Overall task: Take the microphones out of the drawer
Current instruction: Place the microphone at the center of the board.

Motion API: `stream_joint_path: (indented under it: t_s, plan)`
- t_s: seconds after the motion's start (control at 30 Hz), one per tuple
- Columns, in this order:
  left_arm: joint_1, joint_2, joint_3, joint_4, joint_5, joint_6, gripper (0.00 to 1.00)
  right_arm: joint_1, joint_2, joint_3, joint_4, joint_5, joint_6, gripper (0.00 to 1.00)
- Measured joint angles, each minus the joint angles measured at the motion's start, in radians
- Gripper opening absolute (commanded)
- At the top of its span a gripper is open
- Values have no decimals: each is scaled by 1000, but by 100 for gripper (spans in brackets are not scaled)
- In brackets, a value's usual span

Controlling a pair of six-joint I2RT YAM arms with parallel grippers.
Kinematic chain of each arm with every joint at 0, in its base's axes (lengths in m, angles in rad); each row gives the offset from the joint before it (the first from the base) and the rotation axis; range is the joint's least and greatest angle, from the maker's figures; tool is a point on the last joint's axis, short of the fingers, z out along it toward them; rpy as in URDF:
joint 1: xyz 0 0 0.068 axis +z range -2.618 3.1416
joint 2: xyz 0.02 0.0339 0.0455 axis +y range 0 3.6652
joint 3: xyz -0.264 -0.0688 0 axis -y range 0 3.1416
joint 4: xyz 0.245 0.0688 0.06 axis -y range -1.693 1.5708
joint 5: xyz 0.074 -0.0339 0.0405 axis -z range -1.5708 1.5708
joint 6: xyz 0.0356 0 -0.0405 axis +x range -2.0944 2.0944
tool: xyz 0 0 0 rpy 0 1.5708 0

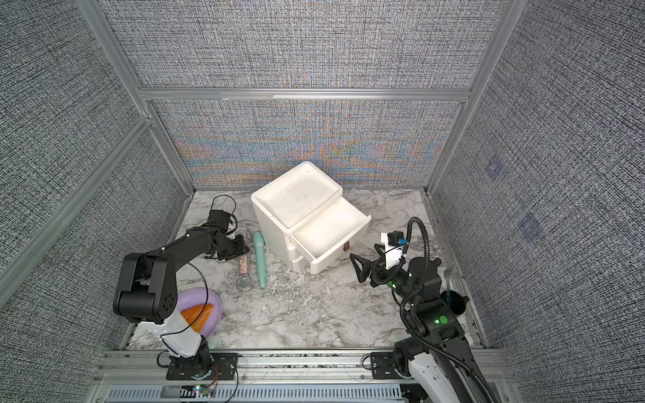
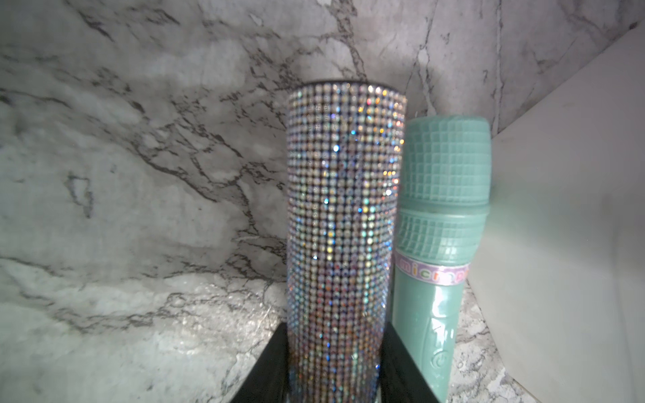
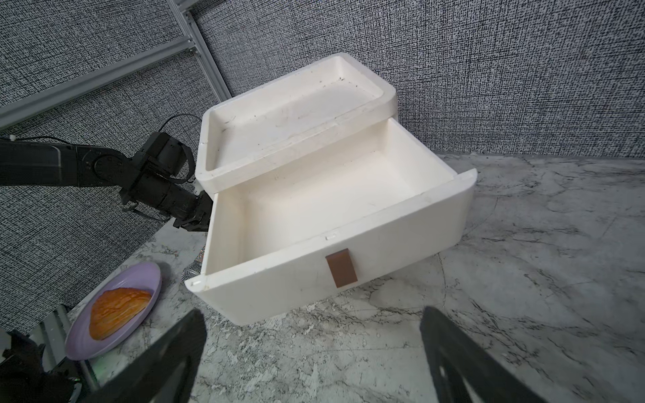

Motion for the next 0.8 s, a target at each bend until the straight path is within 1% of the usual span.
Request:
stream_joint_path:
  t_s: [0.23,0.5,0.8]
  plan:
    - [-6,34,0,15,17,-5,0,0,1,0,0,1,0,98]
    - [-7,43,0,18,35,-8,0,0,2,0,0,1,0,98]
    - [-7,53,2,22,45,-11,10,1,-4,-2,-2,1,0,98]
